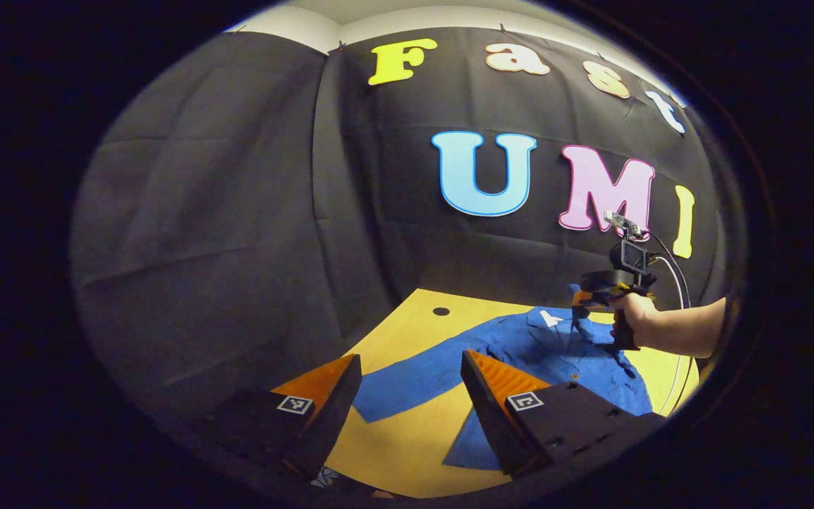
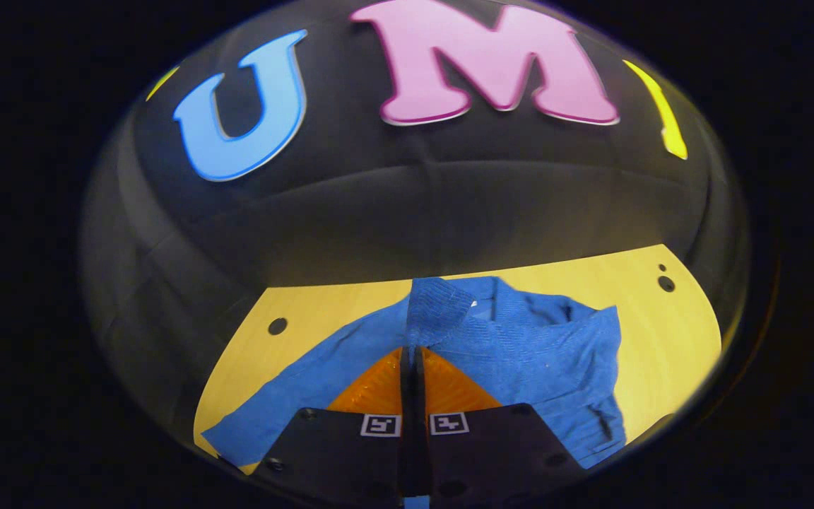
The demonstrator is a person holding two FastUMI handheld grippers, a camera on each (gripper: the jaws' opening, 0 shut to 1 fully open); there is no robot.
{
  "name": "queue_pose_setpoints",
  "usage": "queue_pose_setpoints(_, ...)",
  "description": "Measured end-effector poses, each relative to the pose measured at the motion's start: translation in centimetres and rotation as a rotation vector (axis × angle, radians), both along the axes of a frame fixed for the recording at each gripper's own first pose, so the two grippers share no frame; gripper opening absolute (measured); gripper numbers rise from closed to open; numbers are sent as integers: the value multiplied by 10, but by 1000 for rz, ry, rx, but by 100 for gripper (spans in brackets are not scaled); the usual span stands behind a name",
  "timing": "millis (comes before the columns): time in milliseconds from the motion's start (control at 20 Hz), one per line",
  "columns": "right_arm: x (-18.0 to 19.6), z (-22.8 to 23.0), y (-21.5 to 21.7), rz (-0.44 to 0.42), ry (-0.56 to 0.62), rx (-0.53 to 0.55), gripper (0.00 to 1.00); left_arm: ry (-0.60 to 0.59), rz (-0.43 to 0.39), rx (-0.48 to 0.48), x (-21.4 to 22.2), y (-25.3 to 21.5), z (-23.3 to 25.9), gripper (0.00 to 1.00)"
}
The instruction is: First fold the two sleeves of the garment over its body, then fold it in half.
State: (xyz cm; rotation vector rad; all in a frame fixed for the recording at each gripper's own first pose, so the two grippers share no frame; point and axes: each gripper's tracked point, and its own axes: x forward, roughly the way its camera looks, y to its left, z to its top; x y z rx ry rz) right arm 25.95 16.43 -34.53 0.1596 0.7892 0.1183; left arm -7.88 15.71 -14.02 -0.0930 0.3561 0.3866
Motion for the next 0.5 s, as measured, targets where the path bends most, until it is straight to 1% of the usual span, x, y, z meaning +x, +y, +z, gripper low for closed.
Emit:
queue_pose_setpoints(100, -10, -26, 43, 40, 30, -16, 1, 17, 35, -7, -7, 16, -8, 82)
queue_pose_setpoints(150, -13, -43, 64, 67, 50, -15, 5, 21, 47, -8, -9, 22, -11, 82)
queue_pose_setpoints(200, -21, -61, 81, 87, 76, -21, 28, 25, 59, -6, -12, 29, -14, 82)
queue_pose_setpoints(300, -36, -82, 97, 117, 122, -55, 75, 31, 75, -6, -14, 40, -18, 82)
queue_pose_setpoints(350, -41, -85, 102, 125, 114, -69, 98, 32, 81, -8, -14, 44, -22, 82)
queue_pose_setpoints(500, -47, -67, 104, 139, 52, -66, 97, 63, 102, -41, -8, 55, -43, 82)
